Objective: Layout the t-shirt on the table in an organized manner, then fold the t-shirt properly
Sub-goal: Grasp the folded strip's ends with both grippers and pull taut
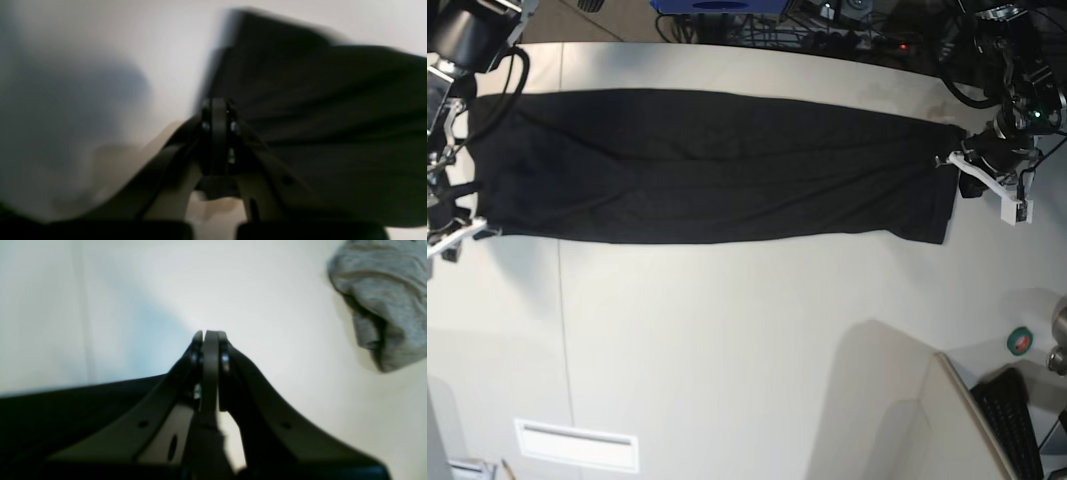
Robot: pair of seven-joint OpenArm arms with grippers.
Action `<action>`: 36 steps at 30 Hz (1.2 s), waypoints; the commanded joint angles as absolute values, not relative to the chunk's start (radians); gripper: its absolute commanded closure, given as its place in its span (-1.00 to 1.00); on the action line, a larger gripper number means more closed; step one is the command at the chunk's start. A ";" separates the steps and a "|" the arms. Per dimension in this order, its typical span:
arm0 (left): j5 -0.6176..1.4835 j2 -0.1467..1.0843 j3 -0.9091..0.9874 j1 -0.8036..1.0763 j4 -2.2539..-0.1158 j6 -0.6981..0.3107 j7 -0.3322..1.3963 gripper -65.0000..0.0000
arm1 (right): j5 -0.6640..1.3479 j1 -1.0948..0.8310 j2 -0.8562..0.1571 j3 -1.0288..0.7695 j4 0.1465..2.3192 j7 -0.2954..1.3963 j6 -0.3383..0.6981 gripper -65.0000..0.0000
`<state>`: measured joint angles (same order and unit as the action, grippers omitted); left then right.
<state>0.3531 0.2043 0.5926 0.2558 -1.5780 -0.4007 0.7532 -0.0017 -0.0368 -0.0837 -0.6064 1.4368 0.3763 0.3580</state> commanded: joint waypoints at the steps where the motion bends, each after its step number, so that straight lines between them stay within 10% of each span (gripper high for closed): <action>1: 0.383 0.239 0.598 0.249 -1.584 -0.395 0.740 1.00 | 0.005 -0.048 -0.097 -0.595 1.474 0.361 0.360 1.00; 4: 0.476 0.265 0.602 0.243 -1.527 -0.395 0.740 1.00 | 0.005 -0.110 -0.094 -0.539 1.497 0.361 0.360 1.00; 8: 0.591 0.300 0.595 0.243 -1.471 -0.398 0.739 -0.23 | 0.005 -0.162 -0.096 -0.504 1.500 0.361 0.360 1.00; 11: 0.624 0.315 0.593 0.214 -1.391 -0.398 0.739 -0.65 | 0.005 -0.177 -0.090 -0.504 1.500 0.361 0.360 1.00; 23: 0.624 0.380 0.398 0.114 -1.118 -0.397 0.737 -0.50 | 0.007 -0.205 -0.088 -0.512 1.501 0.361 0.360 1.00; 26: 0.624 0.380 0.398 0.108 -1.055 -0.395 0.737 -0.07 | 0.008 -0.213 -0.088 -0.515 1.501 0.361 0.360 1.00; 29: 0.624 0.383 0.398 0.108 -1.027 -0.395 0.734 0.89 | 0.008 -0.217 -0.088 -0.515 1.509 0.361 0.360 1.00; 36: 0.625 0.404 0.430 0.099 -1.030 -0.395 0.730 1.00 | 0.008 -0.219 -0.088 -0.512 1.515 0.361 0.360 1.00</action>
<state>0.6563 0.3862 0.4259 0.0986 -1.0260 -0.4129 0.7151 -0.0010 -0.2264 -0.0769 -0.5102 1.4952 0.3851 0.3599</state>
